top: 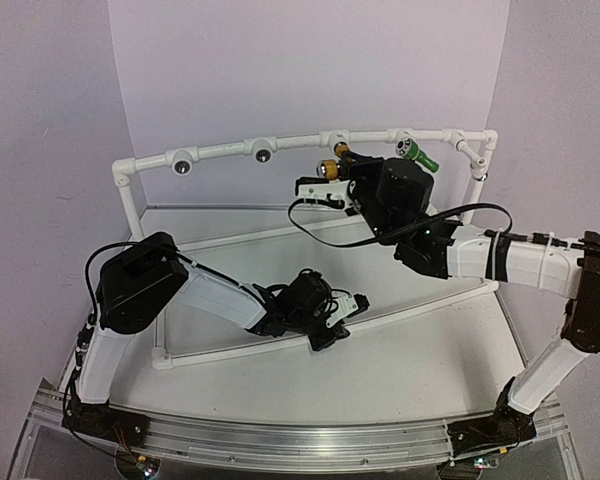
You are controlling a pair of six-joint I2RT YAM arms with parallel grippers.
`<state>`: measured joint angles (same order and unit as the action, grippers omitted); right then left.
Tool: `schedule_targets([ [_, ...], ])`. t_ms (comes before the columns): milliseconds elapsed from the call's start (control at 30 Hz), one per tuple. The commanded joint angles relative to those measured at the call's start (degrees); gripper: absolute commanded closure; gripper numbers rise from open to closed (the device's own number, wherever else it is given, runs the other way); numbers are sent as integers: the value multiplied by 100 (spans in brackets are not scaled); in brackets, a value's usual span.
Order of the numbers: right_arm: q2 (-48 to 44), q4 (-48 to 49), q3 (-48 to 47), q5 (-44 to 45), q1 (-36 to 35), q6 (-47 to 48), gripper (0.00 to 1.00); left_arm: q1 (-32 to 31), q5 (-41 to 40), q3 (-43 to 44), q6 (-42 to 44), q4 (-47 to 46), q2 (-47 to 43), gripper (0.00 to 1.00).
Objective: Install the water faucets
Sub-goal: Screw the water faucet onto the adaptor.
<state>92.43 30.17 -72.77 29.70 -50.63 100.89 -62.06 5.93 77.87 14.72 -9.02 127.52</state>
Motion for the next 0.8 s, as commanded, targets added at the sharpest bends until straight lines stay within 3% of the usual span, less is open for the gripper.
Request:
schedule_targets([
  [0,-258,-104,-106,38,408,-615,100,-83,268,-324,-69,1445,220,100],
  [767,81,394,-164,811,217,-1479,100,-130,295,-219,-99,1516,282,100],
])
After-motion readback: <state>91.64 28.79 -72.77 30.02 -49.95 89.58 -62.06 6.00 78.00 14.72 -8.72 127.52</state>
